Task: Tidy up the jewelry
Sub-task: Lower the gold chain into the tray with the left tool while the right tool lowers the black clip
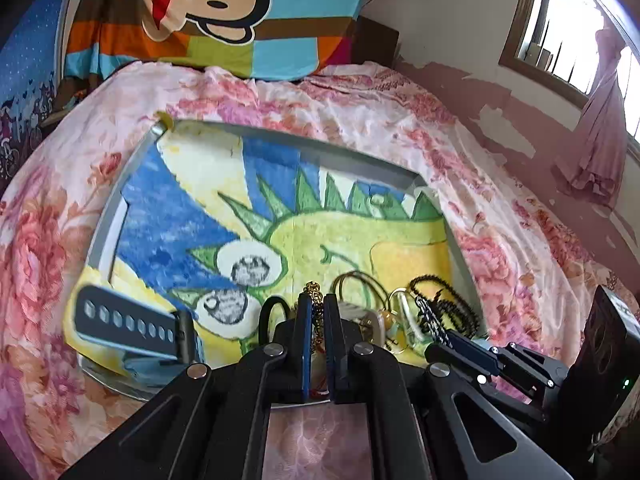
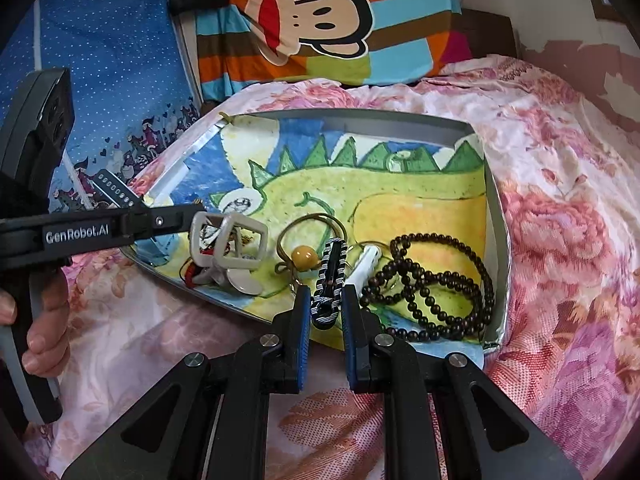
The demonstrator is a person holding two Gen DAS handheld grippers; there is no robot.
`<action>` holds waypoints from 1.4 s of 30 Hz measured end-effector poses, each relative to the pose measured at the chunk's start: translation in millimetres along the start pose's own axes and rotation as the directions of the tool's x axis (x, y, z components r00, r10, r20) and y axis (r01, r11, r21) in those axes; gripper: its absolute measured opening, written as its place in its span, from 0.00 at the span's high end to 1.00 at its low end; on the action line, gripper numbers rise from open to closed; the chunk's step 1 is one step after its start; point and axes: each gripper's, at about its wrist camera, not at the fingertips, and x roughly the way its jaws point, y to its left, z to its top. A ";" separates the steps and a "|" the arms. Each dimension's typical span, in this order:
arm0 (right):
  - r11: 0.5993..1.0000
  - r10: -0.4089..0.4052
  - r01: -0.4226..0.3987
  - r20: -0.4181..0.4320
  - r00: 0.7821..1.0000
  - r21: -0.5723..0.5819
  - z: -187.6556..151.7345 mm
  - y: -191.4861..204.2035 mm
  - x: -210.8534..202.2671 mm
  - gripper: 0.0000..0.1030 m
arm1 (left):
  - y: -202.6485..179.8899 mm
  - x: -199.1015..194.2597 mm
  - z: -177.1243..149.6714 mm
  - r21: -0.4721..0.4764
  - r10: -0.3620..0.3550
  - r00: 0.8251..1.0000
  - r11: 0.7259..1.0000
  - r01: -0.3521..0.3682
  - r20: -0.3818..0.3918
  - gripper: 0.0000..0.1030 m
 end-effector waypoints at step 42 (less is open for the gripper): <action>1.000 -0.027 0.027 0.004 1.000 0.009 0.0 -6.7 -0.4 0.86 | 10.0 17.2 -20.6 -0.022 0.037 0.998 0.999 -0.039 -0.054 0.94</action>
